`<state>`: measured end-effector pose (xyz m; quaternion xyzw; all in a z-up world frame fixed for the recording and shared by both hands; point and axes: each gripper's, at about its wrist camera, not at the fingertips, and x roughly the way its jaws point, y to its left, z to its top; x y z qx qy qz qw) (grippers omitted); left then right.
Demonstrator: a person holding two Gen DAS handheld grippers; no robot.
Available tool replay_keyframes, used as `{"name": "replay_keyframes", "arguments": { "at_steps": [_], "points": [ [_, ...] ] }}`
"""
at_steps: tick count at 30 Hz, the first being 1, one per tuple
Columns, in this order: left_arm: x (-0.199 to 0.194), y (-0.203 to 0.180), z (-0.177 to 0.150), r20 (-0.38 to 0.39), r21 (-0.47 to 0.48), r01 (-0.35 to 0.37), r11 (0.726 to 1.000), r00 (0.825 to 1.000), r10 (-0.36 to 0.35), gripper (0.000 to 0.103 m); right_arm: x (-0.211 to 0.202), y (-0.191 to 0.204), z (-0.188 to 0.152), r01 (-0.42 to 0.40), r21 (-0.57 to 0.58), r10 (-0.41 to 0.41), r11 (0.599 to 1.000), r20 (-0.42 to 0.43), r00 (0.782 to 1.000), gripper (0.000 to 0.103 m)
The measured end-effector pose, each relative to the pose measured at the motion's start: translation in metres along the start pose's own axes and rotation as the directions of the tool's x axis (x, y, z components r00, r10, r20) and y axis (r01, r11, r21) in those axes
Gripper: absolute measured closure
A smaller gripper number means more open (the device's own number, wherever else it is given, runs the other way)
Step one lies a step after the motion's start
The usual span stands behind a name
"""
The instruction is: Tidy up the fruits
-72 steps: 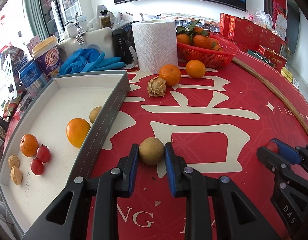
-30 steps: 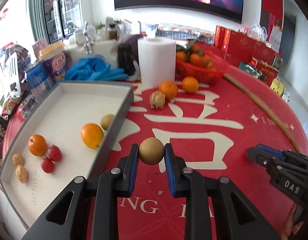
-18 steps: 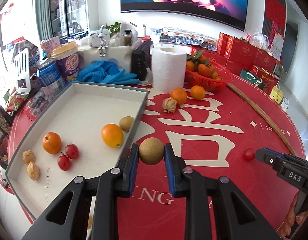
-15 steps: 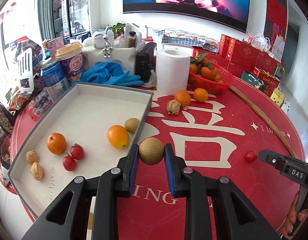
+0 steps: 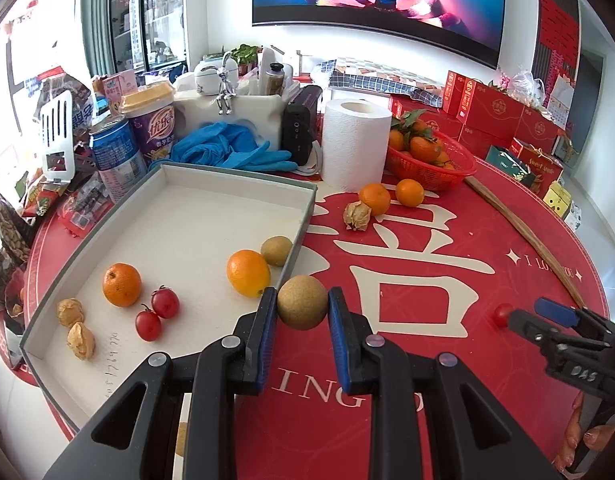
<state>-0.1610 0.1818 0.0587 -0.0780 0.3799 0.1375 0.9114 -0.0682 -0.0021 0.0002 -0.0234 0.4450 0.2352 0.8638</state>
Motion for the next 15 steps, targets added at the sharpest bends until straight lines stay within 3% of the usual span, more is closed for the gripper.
{"name": "replay_keyframes", "arguments": {
  "at_steps": [3, 6, 7, 8, 15],
  "points": [
    [-0.001, 0.004, 0.000, -0.003, -0.004, -0.014, 1.000, 1.000, 0.014, 0.075, 0.015, 0.008, 0.002, 0.025, -0.027, -0.026, 0.999, -0.036, 0.999, 0.030],
    [-0.001, 0.009, 0.000, 0.000, -0.006, -0.029, 1.000, 1.000, 0.029, 0.075, 0.022, 0.016, 0.004, 0.104, -0.074, -0.107, 0.992, -0.040, 0.993, 0.058],
    [-0.001, 0.010, 0.000, -0.001, -0.006, -0.035, 0.999, 0.999, 0.035, 0.075, 0.022, 0.018, 0.005, 0.108, -0.080, -0.112, 0.991, -0.044, 0.993, 0.073],
    [0.000, 0.012, 0.000, -0.004, -0.008, -0.041, 0.999, 0.999, 0.041, 0.075, 0.021, 0.019, 0.005, 0.109, -0.083, -0.113, 0.991, -0.049, 0.992, 0.078],
    [0.001, 0.029, 0.001, -0.006, -0.035, -0.058, 0.998, 0.998, 0.057, 0.075, 0.018, 0.030, 0.014, 0.025, -0.055, -0.029, 0.998, -0.068, 0.997, 0.078]
  ]
}}
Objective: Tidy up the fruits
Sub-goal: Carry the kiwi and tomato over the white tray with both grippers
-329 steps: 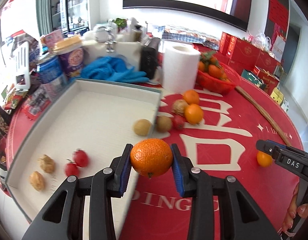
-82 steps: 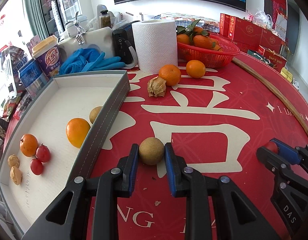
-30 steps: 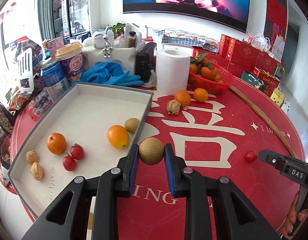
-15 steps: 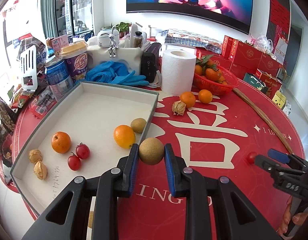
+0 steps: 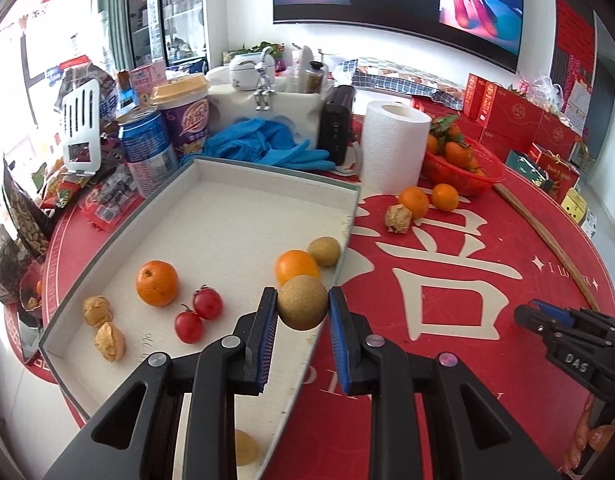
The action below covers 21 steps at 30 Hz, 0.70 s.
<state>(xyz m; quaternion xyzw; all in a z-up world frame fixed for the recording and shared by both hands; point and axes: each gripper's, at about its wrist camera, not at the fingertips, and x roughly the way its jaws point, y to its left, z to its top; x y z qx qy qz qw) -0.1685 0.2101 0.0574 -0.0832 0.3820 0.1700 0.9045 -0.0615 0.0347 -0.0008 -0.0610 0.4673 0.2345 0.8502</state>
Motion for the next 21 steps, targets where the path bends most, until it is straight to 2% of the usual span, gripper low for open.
{"name": "replay_keyframes", "arguments": {
  "at_steps": [13, 21],
  "points": [
    [0.006, 0.047, 0.001, 0.000, -0.076, -0.040, 0.996, 0.999, 0.040, 0.075, 0.002, 0.064, 0.033, -0.134, -0.047, 0.134, 0.990, -0.020, 0.991, 0.078],
    [0.013, 0.076, 0.000, -0.011, -0.121, -0.072, 0.990, 0.997, 0.071, 0.075, 0.007, 0.119, 0.050, -0.189, -0.132, 0.186, 0.973, -0.037, 0.982, 0.078]
  ]
}}
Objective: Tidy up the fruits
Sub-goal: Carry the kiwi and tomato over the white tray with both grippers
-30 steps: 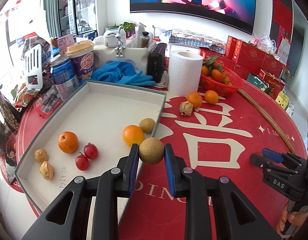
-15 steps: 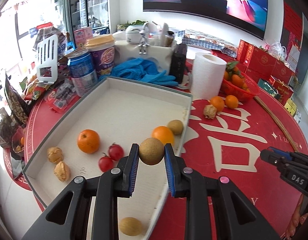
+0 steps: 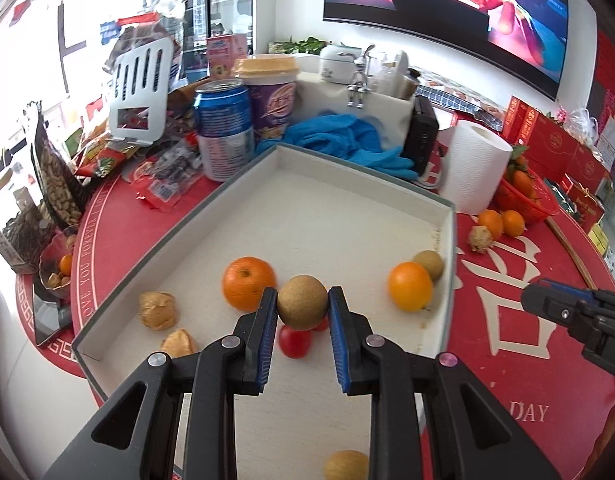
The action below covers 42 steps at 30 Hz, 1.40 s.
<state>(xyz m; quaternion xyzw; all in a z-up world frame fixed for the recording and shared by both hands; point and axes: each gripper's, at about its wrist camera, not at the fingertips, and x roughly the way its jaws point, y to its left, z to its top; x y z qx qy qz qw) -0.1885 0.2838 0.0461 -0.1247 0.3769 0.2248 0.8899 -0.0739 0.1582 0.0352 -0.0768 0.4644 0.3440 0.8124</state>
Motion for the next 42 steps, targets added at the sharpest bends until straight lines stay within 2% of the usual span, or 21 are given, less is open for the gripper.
{"name": "replay_keyframes", "arguments": {
  "at_steps": [8, 16, 26, 34, 42],
  "points": [
    [0.006, 0.016, 0.000, -0.009, -0.012, -0.019, 1.000, 1.000, 0.018, 0.075, 0.019, 0.036, 0.015, -0.041, -0.055, 0.039, 0.998, -0.029, 0.999, 0.078],
    [0.014, 0.026, -0.002, -0.035, -0.012, -0.032, 0.999, 0.999, 0.032, 0.075, 0.033, 0.054, 0.020, -0.059, -0.086, 0.054, 0.995, -0.060, 0.997, 0.078],
    [0.020, 0.025, -0.003, -0.051, -0.001, -0.025, 1.000, 0.998, 0.025, 0.075, 0.043, 0.062, 0.023, -0.089, -0.091, 0.082, 0.992, -0.084, 0.993, 0.078],
    [0.021, 0.025, -0.004, -0.051, -0.005, -0.001, 1.000, 0.999, 0.001, 0.075, 0.042, 0.062, 0.023, -0.088, -0.096, 0.082, 0.992, -0.069, 0.994, 0.078],
    [0.022, 0.024, -0.004, -0.055, 0.003, -0.014, 1.000, 0.998, 0.014, 0.075, 0.043, 0.070, 0.020, -0.076, -0.140, 0.066, 0.987, -0.071, 0.995, 0.078]
  ]
}}
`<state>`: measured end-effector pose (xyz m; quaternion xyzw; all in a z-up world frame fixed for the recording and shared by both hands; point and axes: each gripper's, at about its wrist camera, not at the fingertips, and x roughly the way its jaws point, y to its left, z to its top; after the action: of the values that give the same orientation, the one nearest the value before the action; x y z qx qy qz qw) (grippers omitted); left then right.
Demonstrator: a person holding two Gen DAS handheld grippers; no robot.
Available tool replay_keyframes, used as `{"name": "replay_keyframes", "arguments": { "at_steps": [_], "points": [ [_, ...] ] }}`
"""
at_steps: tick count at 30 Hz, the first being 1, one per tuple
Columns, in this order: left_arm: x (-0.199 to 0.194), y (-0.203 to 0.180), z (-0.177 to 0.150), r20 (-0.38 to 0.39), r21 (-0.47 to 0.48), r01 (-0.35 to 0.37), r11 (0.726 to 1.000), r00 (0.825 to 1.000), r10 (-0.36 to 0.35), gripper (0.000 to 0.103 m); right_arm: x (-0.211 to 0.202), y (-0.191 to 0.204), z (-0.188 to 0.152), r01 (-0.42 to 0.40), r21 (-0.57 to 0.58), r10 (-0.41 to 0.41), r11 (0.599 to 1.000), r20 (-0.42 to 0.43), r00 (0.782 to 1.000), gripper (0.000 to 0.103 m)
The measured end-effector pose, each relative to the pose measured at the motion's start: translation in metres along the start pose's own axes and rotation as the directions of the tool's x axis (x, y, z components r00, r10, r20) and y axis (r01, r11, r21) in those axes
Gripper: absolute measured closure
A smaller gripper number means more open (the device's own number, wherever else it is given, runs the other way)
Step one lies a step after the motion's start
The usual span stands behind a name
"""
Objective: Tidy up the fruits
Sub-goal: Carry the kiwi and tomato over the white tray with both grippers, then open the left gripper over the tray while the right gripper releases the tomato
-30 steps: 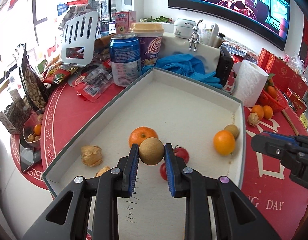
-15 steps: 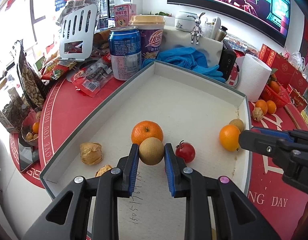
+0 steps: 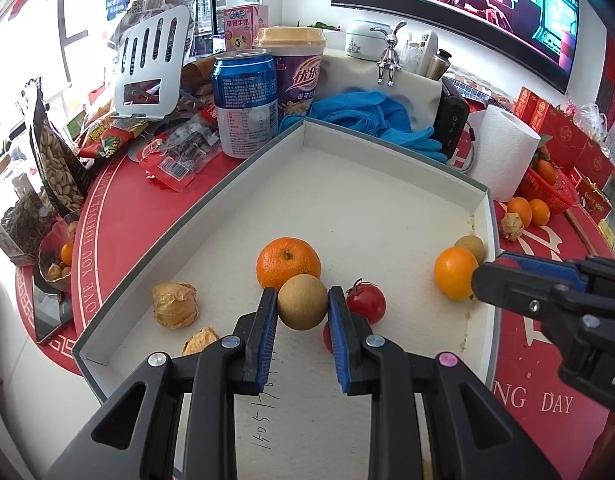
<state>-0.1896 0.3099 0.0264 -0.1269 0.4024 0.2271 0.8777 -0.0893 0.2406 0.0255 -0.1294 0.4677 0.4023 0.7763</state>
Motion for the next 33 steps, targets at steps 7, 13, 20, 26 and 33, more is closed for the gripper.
{"name": "replay_keyframes", "arguments": {
  "at_steps": [7, 13, 20, 26, 33],
  "points": [
    [0.002, 0.000, 0.001, -0.006, 0.003, -0.003, 1.000, 1.000, 0.003, 0.075, 0.007, 0.001, 0.000, -0.003, -0.005, 0.003, 1.000, -0.017, 1.000, 0.078],
    [0.007, -0.002, 0.005, -0.014, 0.008, -0.009, 1.000, 1.000, 0.009, 0.076, 0.013, 0.003, 0.002, -0.002, -0.018, 0.001, 1.000, -0.031, 1.000, 0.078],
    [0.017, -0.004, 0.013, -0.029, 0.011, -0.019, 1.000, 0.999, 0.019, 0.076, 0.028, 0.006, 0.009, 0.007, -0.033, -0.008, 0.999, -0.038, 0.999, 0.078],
    [0.023, -0.005, 0.019, -0.049, 0.023, -0.028, 0.999, 0.998, 0.030, 0.076, 0.037, 0.007, 0.024, 0.015, -0.035, -0.017, 0.999, -0.042, 0.999, 0.078],
    [0.026, 0.000, 0.020, -0.077, 0.011, -0.043, 0.999, 0.996, 0.044, 0.075, 0.047, 0.002, 0.029, 0.012, -0.018, -0.013, 1.000, -0.068, 0.998, 0.078]
  ]
}}
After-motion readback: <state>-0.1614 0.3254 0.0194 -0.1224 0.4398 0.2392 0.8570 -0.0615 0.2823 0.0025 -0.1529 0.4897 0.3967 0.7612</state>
